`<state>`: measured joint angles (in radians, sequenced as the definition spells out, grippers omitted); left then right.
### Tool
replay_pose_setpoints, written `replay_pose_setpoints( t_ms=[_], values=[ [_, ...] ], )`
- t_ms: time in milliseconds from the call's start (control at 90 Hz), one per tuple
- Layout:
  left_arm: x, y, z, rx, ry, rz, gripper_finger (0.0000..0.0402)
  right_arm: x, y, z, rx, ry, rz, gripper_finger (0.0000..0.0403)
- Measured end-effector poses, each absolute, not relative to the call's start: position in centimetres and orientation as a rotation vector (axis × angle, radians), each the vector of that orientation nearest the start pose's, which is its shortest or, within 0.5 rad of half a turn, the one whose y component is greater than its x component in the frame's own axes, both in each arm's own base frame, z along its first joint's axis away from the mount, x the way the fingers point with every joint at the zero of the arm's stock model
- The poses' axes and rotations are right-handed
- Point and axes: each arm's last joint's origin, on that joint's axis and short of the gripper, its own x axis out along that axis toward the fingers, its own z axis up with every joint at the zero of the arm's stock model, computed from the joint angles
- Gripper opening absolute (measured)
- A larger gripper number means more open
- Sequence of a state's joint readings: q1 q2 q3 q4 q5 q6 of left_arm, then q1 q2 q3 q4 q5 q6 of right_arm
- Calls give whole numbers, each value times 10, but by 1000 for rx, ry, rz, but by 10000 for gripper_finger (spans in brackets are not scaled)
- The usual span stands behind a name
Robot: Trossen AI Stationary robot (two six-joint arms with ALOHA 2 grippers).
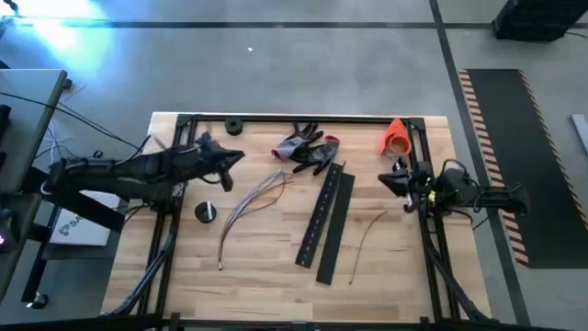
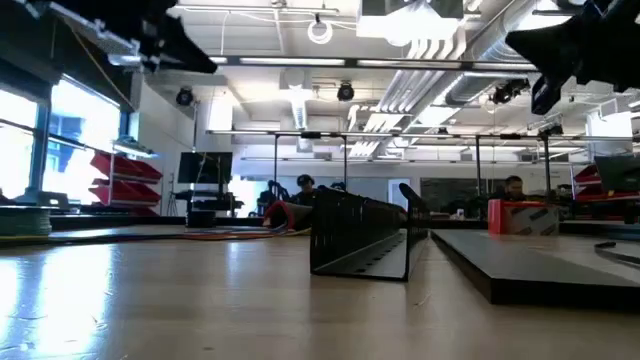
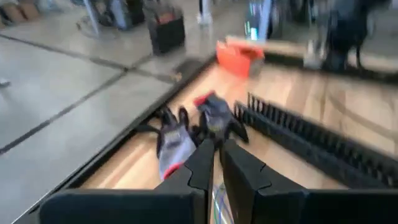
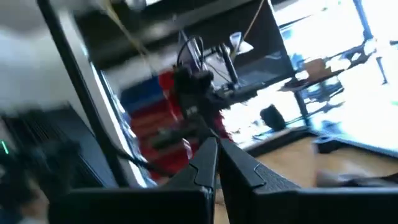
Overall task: Ziptie cables
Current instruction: Move the cables to the center of the table
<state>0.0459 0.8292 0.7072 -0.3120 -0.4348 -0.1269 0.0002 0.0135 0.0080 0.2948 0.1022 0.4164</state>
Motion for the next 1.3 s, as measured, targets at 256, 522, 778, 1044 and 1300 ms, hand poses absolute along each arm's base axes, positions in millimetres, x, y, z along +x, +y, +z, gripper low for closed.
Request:
replay_pose_setpoints(
  t_ms=[256, 522, 778, 1044, 1300],
  values=[
    [215, -18, 293, -161, 766, 52, 72, 97, -2, 181, 520, -177, -51, 0],
    [212, -81, 239, 183, 1265, -298, 136, 98, -2, 181, 535, -179, -40, 0],
    [206, -140, 200, 483, 1378, -661, 158, 98, 1, 182, 563, -175, -18, 0],
    [211, -201, 160, 545, 1272, -767, 159, 97, 0, 182, 624, -183, -35, 0],
    [217, -246, 153, 665, 1341, -689, 159, 98, 0, 181, 631, -179, -35, 0]
  ],
)
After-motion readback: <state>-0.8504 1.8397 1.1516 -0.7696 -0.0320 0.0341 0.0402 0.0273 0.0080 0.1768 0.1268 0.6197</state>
